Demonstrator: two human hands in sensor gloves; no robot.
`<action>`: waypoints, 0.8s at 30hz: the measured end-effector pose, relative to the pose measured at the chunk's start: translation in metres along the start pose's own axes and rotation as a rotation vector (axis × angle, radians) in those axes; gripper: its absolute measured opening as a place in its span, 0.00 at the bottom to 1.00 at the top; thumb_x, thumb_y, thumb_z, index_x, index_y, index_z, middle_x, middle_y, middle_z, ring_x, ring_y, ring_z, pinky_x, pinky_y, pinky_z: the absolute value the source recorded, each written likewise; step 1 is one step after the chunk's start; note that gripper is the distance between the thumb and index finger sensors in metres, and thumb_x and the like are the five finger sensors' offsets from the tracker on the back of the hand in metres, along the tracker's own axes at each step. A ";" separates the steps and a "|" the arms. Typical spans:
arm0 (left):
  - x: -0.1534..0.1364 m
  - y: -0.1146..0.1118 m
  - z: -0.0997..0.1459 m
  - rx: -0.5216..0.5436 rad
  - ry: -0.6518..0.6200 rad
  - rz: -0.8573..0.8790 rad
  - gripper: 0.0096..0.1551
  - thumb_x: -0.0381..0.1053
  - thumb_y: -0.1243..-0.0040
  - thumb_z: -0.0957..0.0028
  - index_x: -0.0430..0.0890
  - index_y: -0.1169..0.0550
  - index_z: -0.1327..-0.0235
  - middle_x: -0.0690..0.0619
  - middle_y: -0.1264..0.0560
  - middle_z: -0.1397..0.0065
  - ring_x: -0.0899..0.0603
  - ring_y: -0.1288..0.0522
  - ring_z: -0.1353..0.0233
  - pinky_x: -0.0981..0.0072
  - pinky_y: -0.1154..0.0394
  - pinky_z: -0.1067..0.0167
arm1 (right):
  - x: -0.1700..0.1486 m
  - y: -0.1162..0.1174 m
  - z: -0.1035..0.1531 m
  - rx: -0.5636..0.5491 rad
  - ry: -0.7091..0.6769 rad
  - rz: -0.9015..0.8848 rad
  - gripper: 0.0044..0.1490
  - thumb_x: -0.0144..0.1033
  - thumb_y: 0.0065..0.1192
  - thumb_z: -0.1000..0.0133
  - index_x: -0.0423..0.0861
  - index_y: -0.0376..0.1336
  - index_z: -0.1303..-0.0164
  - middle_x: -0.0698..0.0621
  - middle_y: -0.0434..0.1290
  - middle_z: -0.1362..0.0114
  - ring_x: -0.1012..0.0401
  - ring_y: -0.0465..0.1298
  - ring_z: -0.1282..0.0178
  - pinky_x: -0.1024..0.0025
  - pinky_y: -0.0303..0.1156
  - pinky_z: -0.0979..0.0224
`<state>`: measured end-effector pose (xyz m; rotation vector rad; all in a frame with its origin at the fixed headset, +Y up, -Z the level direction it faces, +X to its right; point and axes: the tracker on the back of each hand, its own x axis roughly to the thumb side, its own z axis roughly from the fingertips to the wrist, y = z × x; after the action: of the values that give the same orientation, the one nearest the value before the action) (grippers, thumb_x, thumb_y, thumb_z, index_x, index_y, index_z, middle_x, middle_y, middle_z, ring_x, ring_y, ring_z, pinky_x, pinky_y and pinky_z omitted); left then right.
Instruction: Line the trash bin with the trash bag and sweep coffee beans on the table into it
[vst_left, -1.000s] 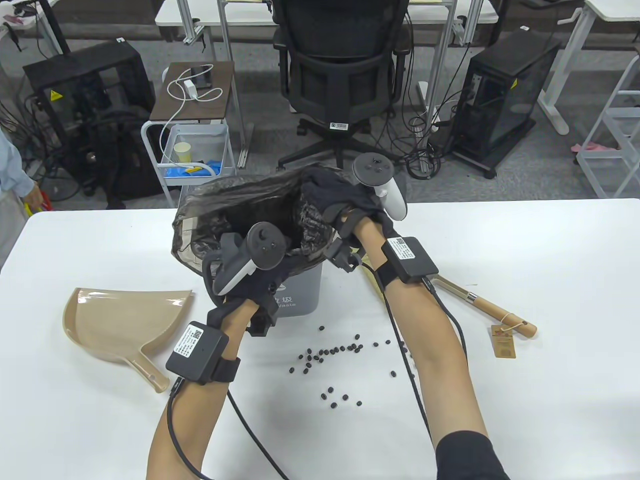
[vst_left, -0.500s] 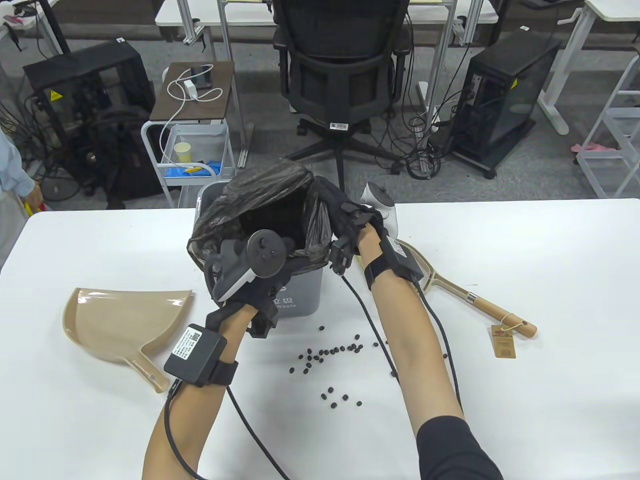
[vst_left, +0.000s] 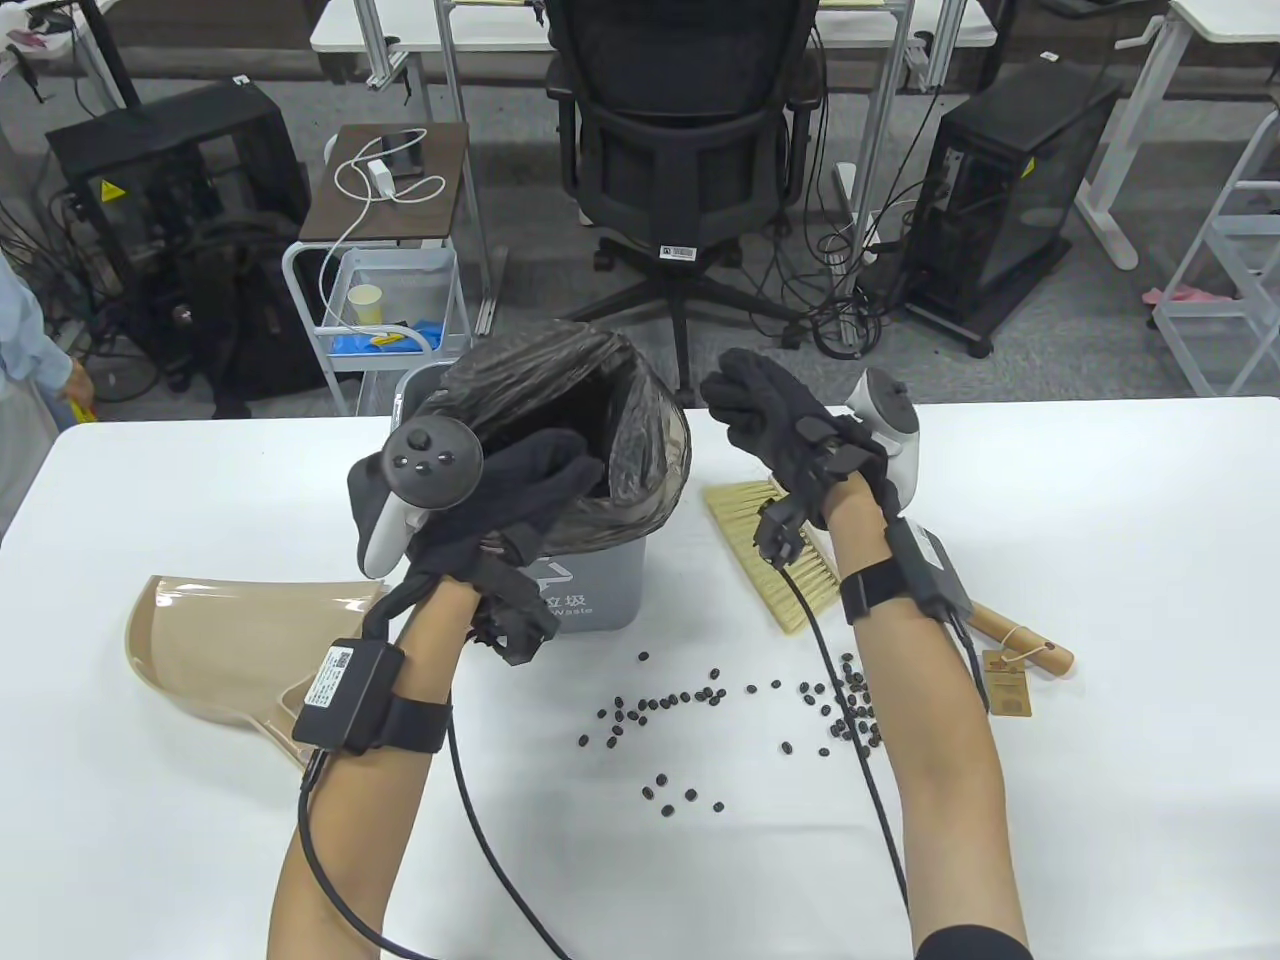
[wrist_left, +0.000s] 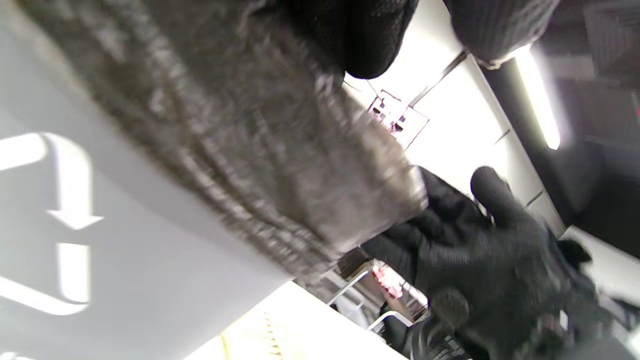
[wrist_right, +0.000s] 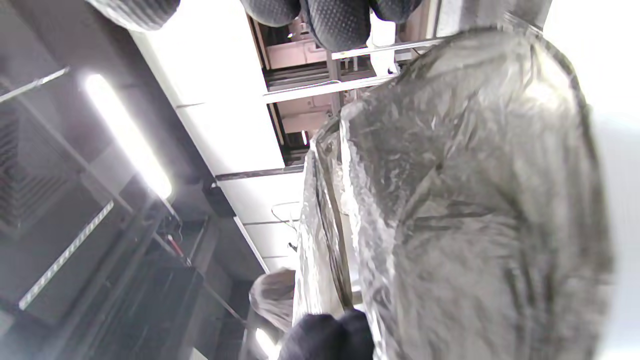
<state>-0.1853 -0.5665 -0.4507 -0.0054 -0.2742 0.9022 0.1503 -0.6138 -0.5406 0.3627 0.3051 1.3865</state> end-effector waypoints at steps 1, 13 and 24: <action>0.003 0.005 0.001 0.024 0.008 0.026 0.36 0.68 0.44 0.38 0.48 0.28 0.24 0.45 0.27 0.20 0.34 0.35 0.18 0.26 0.50 0.22 | 0.006 0.002 0.006 0.000 -0.030 0.040 0.45 0.62 0.48 0.39 0.51 0.42 0.18 0.41 0.53 0.15 0.39 0.49 0.18 0.43 0.44 0.21; 0.016 0.037 -0.039 -0.061 0.333 -0.122 0.39 0.67 0.46 0.37 0.47 0.31 0.19 0.44 0.33 0.13 0.32 0.41 0.15 0.30 0.54 0.19 | 0.013 0.136 0.014 0.125 -0.083 1.169 0.41 0.57 0.54 0.43 0.56 0.48 0.20 0.46 0.41 0.12 0.45 0.33 0.16 0.47 0.29 0.19; -0.027 0.069 -0.076 -0.039 0.431 0.118 0.42 0.68 0.48 0.37 0.56 0.45 0.13 0.58 0.55 0.05 0.48 0.71 0.09 0.45 0.81 0.19 | -0.002 0.137 0.009 0.116 -0.107 1.163 0.30 0.49 0.59 0.45 0.52 0.61 0.33 0.48 0.48 0.15 0.50 0.31 0.16 0.49 0.31 0.19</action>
<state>-0.2365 -0.5365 -0.5390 -0.2516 0.1114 0.9881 0.0306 -0.5966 -0.4746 0.7734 0.0599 2.4765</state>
